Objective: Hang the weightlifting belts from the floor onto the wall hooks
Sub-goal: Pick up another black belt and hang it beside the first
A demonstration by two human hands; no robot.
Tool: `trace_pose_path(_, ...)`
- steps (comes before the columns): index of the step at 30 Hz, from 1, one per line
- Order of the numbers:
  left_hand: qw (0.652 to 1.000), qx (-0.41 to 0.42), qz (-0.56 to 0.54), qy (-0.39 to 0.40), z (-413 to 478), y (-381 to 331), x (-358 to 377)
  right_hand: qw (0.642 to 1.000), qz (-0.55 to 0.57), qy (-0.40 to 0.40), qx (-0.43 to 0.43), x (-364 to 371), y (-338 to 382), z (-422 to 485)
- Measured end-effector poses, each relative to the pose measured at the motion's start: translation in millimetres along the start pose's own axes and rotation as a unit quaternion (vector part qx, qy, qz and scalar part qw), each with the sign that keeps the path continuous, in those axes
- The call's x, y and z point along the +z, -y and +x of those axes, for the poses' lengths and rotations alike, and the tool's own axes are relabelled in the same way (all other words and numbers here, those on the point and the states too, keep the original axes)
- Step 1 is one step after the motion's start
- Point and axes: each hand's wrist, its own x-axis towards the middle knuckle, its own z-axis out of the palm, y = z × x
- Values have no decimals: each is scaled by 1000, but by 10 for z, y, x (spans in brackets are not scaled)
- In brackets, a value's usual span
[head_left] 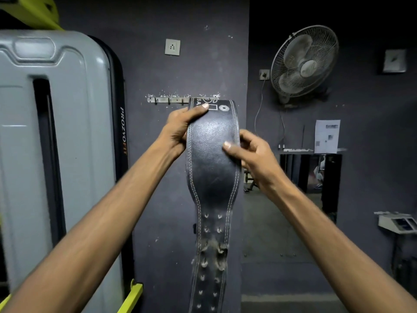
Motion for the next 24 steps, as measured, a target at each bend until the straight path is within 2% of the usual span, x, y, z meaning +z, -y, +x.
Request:
trace_pose_path(2,1000,6,20,3,-34,-15,-7,998,-19,64,13,8,-113,-210)
trace_pose_path(4,999,24,43,7,-36,1,-58,994,-47,95,23,13,-170,-265)
trace_pose_path(7,997,35,69,12,-69,26,-139,996,-35,68,40,32,-80,-12)
trace_pose_path(10,995,38,89,11,-175,33,-198,994,17,21,107,105,124,391)
trace_pose_path(13,992,46,114,37,-305,71,-299,980,78,-8,183,192,208,761)
trace_pose_path(16,988,40,139,48,-384,129,-424,964,152,-34,216,286,201,900)
trace_pose_path(20,997,-34,68,-9,-361,68,-501,957,219,-28,189,398,137,784)
trace_pose_path(24,995,-81,46,-27,-235,-97,-448,986,140,-14,95,441,2,648)
